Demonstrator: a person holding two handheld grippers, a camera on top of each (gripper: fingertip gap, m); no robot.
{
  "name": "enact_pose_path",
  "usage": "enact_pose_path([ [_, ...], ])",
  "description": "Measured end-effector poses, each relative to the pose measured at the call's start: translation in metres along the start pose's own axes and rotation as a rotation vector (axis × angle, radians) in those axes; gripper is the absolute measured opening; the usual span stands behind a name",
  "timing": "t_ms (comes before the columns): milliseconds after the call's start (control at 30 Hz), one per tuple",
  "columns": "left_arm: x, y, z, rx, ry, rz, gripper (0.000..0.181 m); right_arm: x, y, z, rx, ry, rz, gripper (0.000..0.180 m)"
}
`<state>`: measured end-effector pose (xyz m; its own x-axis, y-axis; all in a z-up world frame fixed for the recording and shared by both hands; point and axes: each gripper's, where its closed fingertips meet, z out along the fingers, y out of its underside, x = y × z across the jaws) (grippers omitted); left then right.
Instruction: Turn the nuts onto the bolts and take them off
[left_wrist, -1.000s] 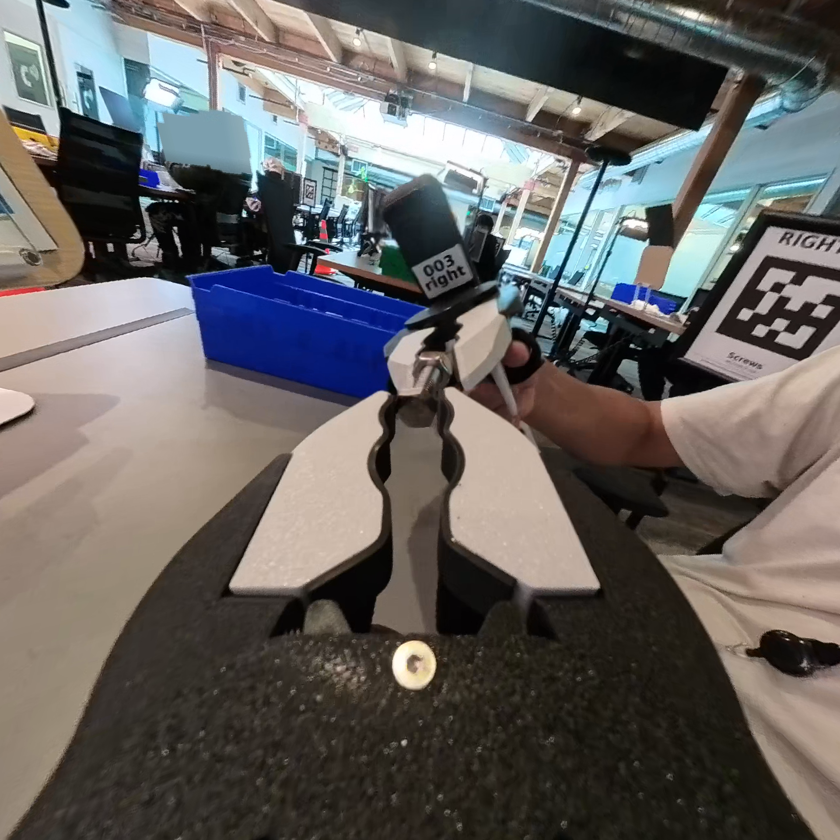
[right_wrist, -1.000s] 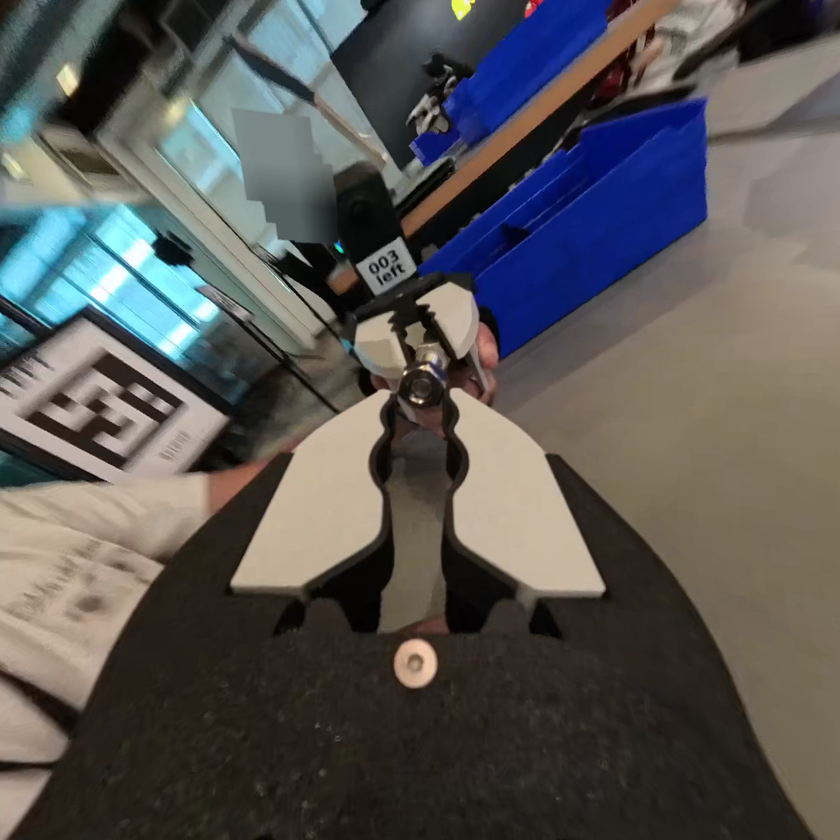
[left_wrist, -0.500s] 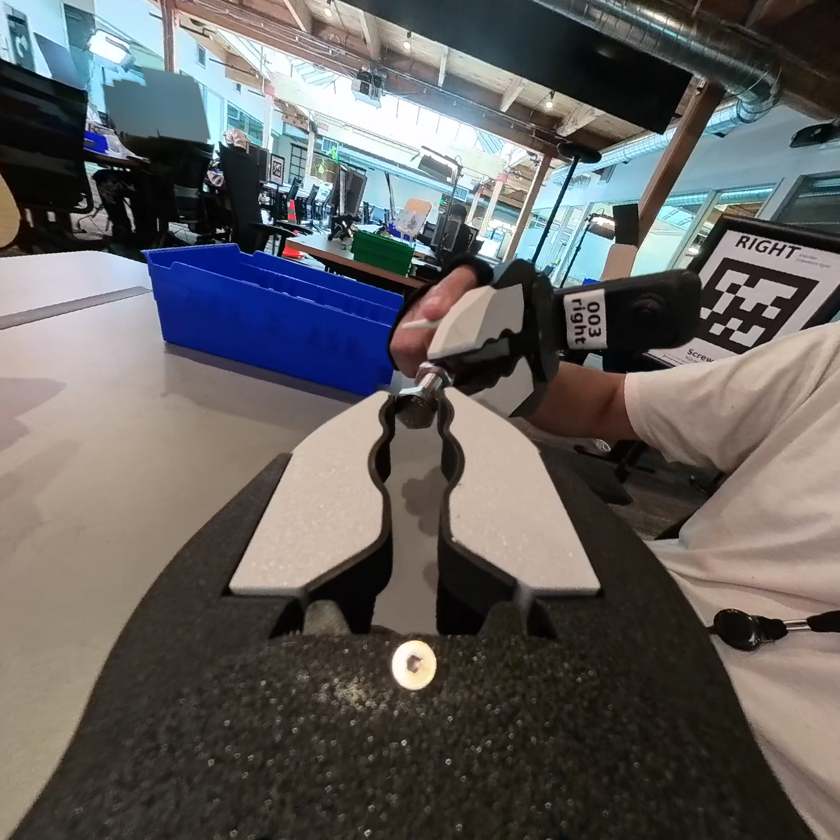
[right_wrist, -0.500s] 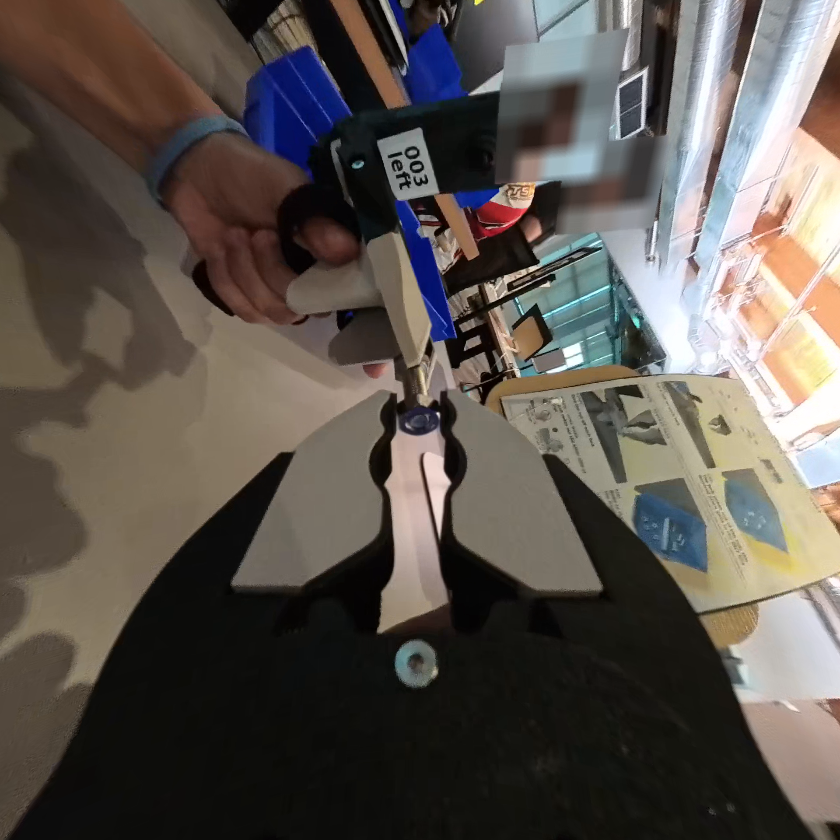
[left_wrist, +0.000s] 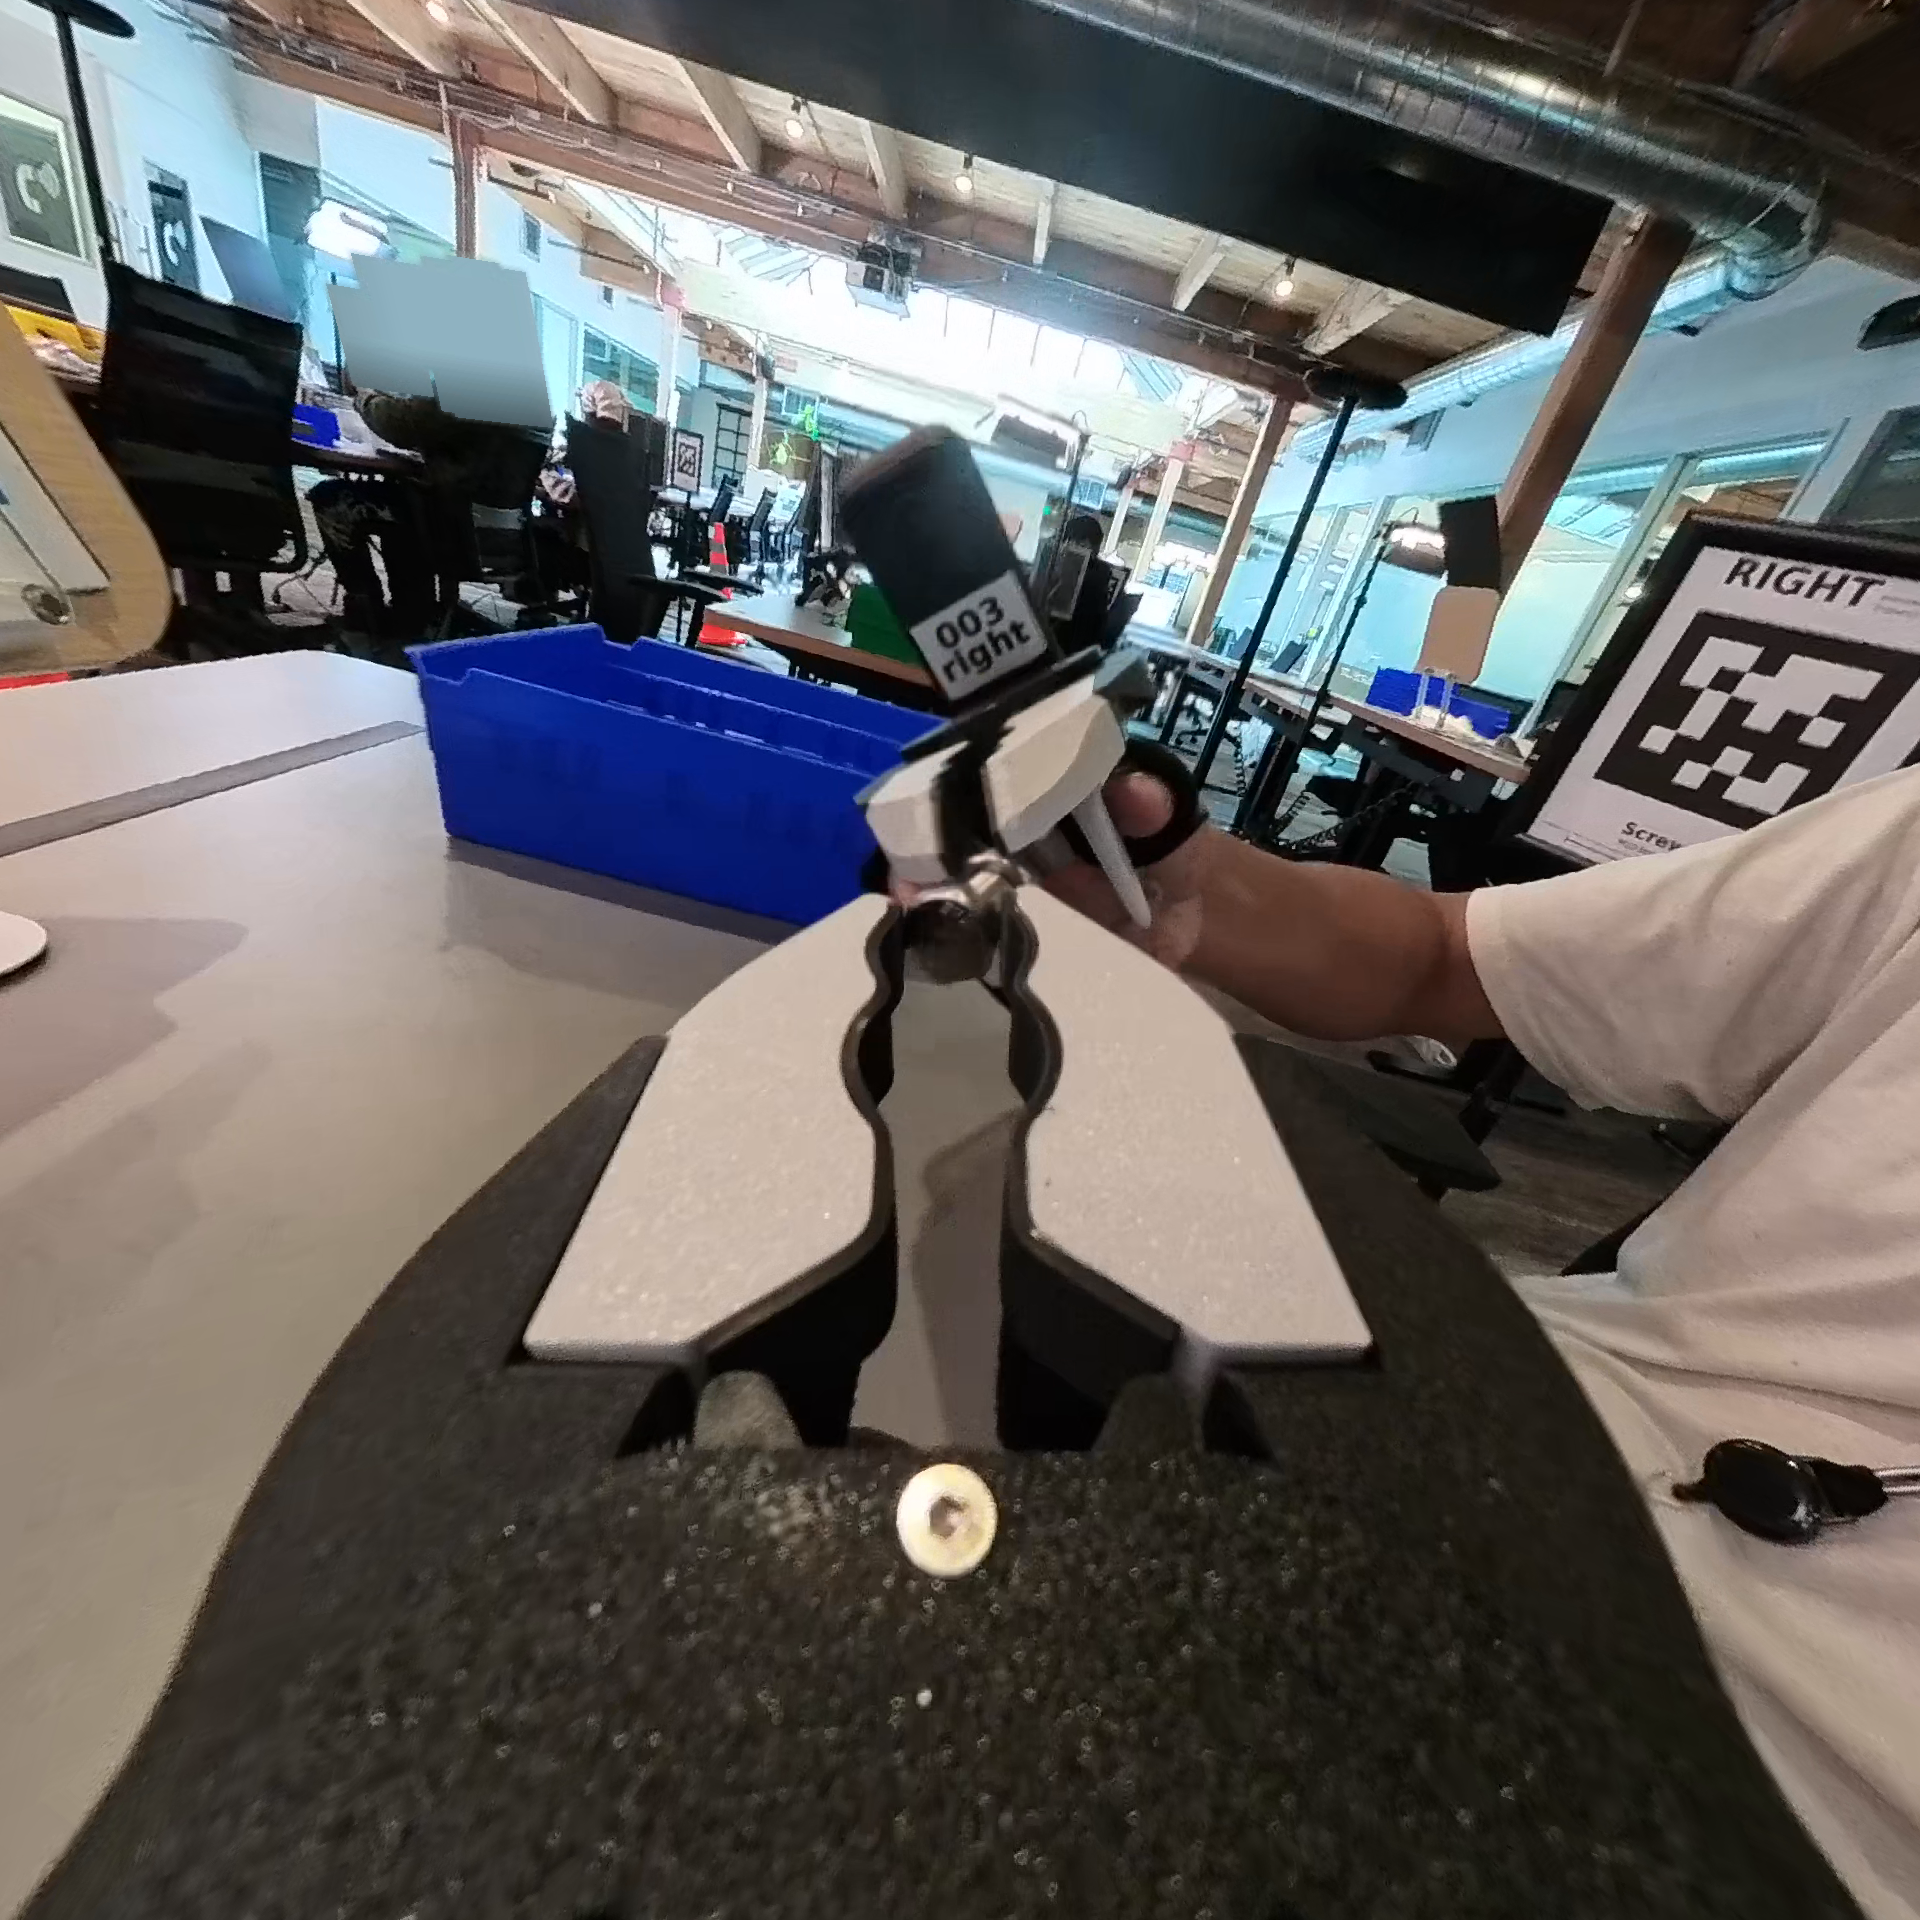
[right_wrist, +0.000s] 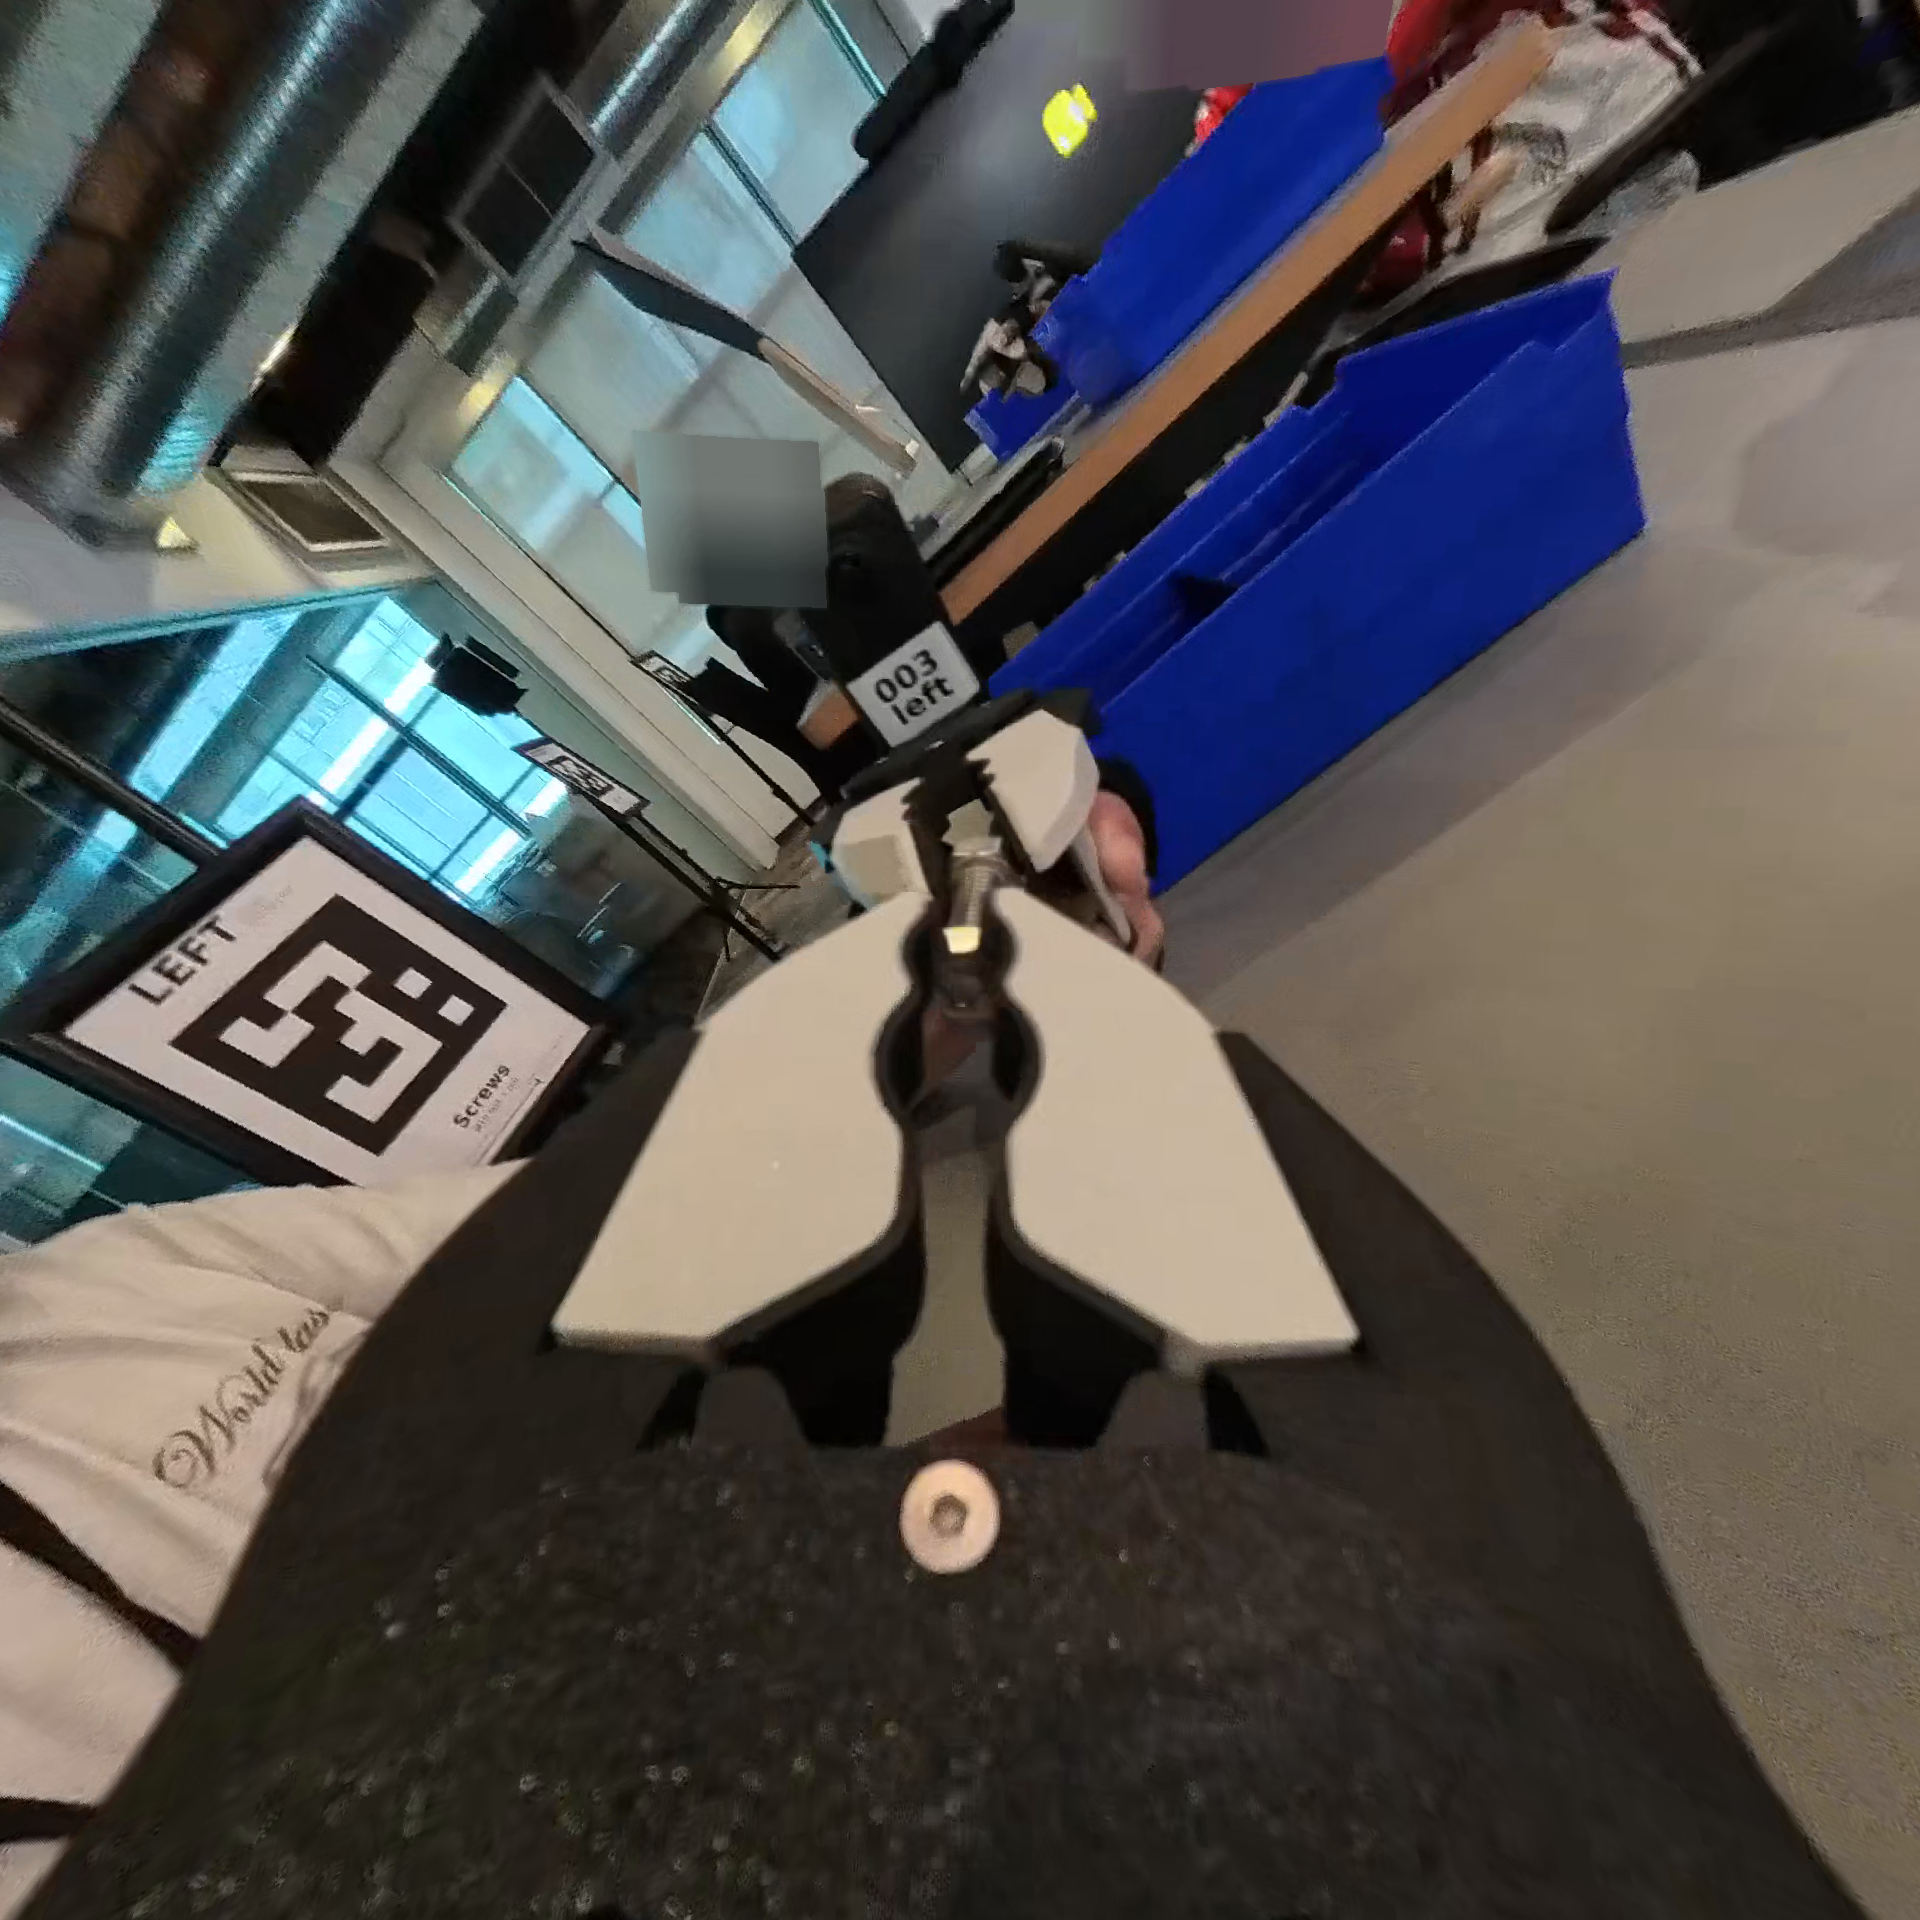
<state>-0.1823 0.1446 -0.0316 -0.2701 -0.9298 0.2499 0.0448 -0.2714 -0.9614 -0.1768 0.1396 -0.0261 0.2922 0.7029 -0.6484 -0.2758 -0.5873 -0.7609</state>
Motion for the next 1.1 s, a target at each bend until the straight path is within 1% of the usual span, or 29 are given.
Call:
enact_pose_path([
  [33,0.0,-0.002,0.0,0.009,-0.002,-0.002,0.017,-0.005,-0.002,-0.001,0.016,-0.018,-0.059,0.003],
  [100,-0.002,-0.002,-0.001,0.01,-0.004,-0.009,0.017,-0.009,-0.004,-0.003,0.027,0.044,-0.247,0.03],
  [167,-0.002,-0.004,-0.002,0.024,0.002,-0.022,0.017,-0.006,0.0,-0.007,-0.022,0.169,-0.531,0.047],
  [200,-0.002,-0.004,-0.003,0.029,0.006,-0.027,0.017,-0.001,0.001,-0.009,-0.052,0.256,-0.709,0.048],
  [267,-0.002,-0.006,-0.003,0.036,0.012,-0.037,0.017,0.011,0.0,-0.017,-0.107,0.493,-1.144,0.052],
  [333,-0.001,-0.005,-0.003,0.03,0.021,-0.042,0.017,0.012,0.002,-0.018,-0.163,0.635,-1.514,0.049],
  [400,-0.001,-0.003,-0.002,0.023,0.019,-0.043,0.017,0.006,0.012,-0.013,-0.188,0.637,-1.716,0.044],
  [433,0.0,-0.002,-0.001,0.02,0.021,-0.044,0.017,0.001,0.016,-0.01,-0.172,0.618,-1.765,0.043],
  [500,0.0,-0.001,-0.001,0.016,0.023,-0.044,0.017,-0.005,0.02,-0.005,-0.144,0.575,-1.777,0.044],
  [600,0.002,-0.002,0.0,0.019,0.031,-0.046,0.017,0.0,0.025,-0.001,-0.165,0.54,-1.719,0.047],
  [767,0.004,-0.003,0.001,0.023,0.045,-0.051,0.017,0.02,0.024,0.002,-0.195,0.577,-1.642,0.048],
  [833,0.004,-0.004,0.0,0.027,0.043,-0.049,0.017,0.028,0.018,-0.001,-0.18,0.615,-1.595,0.049],
  [933,0.003,-0.005,0.0,0.032,0.037,-0.051,0.017,0.014,0.015,-0.001,-0.095,0.579,-1.547,0.048],
  [1000,0.002,-0.005,-0.001,0.033,0.034,-0.054,0.017,-0.002,0.019,0.003,-0.052,0.545,-1.591,0.046],
  [1067,0.003,-0.005,-0.001,0.039,0.042,-0.06,0.016,-0.004,0.026,0.008,-0.066,0.529,-1.599,0.046],
  [1100,0.003,-0.006,-0.001,0.04,0.044,-0.061,0.016,0.001,0.026,0.008,-0.071,0.547,-1.595,0.047],
])
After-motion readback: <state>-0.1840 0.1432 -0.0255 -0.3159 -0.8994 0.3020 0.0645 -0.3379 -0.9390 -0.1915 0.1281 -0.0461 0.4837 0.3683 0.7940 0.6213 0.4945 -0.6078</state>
